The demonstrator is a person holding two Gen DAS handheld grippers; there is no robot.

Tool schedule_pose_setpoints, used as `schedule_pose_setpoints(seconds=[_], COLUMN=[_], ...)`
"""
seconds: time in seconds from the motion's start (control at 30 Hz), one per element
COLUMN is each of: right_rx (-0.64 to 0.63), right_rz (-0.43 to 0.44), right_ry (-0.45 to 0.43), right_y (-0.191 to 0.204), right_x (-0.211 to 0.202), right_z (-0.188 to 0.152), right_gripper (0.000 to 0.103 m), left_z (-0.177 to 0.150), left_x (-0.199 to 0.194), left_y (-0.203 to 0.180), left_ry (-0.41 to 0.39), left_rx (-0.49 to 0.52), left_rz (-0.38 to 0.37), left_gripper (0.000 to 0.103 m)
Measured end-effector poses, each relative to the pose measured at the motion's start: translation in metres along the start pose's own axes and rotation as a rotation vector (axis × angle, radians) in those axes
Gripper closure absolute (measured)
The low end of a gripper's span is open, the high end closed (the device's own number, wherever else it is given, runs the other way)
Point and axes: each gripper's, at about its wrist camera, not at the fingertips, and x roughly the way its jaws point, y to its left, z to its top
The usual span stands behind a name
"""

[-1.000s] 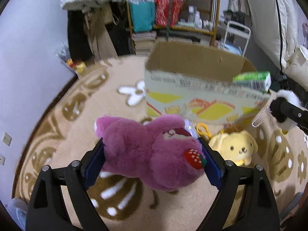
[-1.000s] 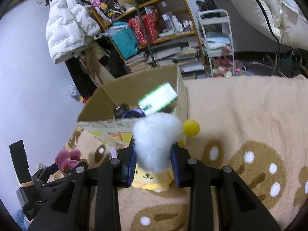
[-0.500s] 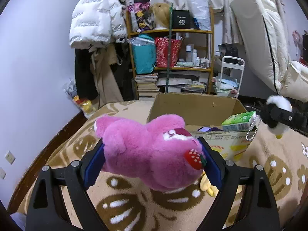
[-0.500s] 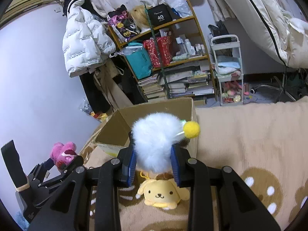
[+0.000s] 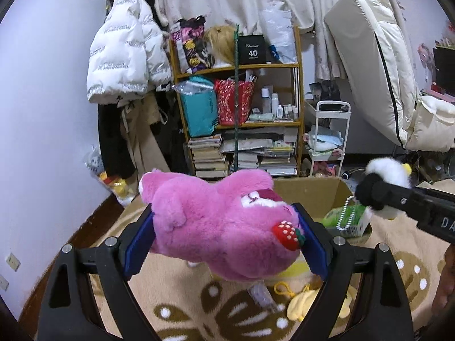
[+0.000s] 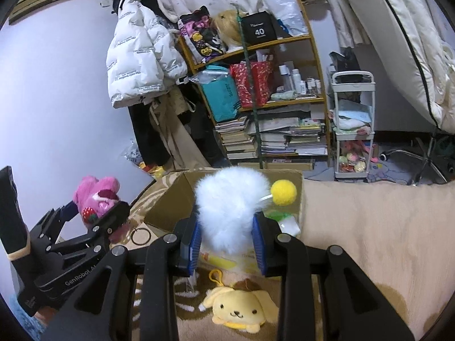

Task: Organize soft objects
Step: 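Carry the pink bear and pompom over the box and open both tools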

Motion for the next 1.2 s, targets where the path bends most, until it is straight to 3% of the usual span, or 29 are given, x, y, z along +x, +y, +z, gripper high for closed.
schedule_pose_setpoints(seconds=[0.37, 0.57, 0.77, 1.2], right_rx=[-0.074, -0.094, -0.047, -0.042], right_rz=[-0.008, -0.028, -0.024, -0.064], right_ry=[-0.007, -0.011, 0.039, 0.064], right_y=[0.003, 0.005, -0.009, -0.024], right_x=[0.022, 0.036, 0.055, 0.065], right_z=[0.023, 0.029, 0.021, 0.010], right_gripper=[0.070, 0.070, 0.069, 0.066], left_z=[0.025, 0.010, 0.004, -0.001], left_x=[0.024, 0.051, 0.073, 0.095], left_y=[-0.004, -0.005, -0.005, -0.010], left_ry=[-0.020, 0.019, 0.048, 0.098], left_rx=[0.044, 0.042, 0.019, 0.010], left_rz=[-0.012, -0.008, -0.017, -0.095], left_gripper=[0.014, 0.014, 0.014, 0.013])
